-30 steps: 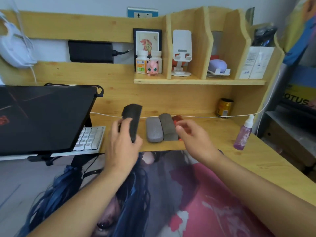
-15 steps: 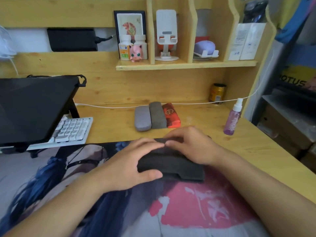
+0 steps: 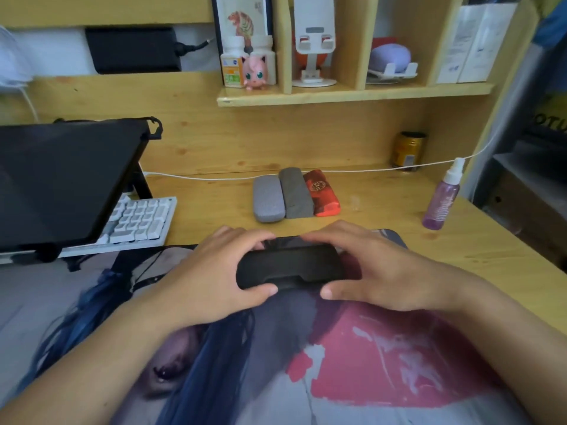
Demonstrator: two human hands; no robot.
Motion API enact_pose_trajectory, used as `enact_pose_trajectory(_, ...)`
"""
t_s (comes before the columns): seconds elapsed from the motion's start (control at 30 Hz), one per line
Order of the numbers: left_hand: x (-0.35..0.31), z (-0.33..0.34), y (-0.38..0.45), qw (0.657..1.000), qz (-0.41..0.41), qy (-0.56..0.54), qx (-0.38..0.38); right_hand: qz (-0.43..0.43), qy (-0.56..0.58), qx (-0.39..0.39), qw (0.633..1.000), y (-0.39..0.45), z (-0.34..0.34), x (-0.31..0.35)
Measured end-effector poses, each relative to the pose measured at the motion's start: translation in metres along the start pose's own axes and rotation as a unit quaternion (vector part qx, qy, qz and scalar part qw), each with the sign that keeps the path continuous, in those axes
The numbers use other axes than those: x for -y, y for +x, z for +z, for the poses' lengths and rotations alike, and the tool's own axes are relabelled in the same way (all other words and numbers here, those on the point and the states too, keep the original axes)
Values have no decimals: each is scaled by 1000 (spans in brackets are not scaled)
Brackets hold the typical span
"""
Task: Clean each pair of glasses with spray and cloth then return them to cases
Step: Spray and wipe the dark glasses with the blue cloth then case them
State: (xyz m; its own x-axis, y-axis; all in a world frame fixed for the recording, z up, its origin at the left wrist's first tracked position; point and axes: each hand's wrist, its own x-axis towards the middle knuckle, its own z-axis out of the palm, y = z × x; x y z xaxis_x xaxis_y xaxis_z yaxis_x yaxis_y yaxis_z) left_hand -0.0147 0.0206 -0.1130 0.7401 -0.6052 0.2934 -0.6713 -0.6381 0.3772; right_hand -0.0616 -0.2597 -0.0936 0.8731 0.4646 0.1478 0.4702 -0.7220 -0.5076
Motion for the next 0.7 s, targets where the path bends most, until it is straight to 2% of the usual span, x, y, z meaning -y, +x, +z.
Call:
enact_pose_trajectory(0.1, 4, 4, -4, 995, -32, -93, -20, -16, -13, -28, 999, 4, 6, -6)
enact_pose_trajectory(0.33, -6, 13, 0, 982, -47, -160, -88, 40, 130, -117, 984, 3, -10, -6)
enact_pose_trajectory(0.43, -8, 16, 0, 972, -48, -201, -112, 85, 133, -207, 966, 10, -4, -14)
enact_pose_trajectory(0.5, -7, 19, 2, 971, -43, -213, -101, 147, 147, -267, 941, 19, 0, -23)
enact_pose_trajectory(0.6, -6, 20, 4, 974, -56, -211, -54, 233, 96, -258, 933, 34, 5, -36)
enact_pose_trajectory(0.7, -3, 19, 5, 977, -71, -201, -21, 253, -27, -219, 942, 40, 9, -38)
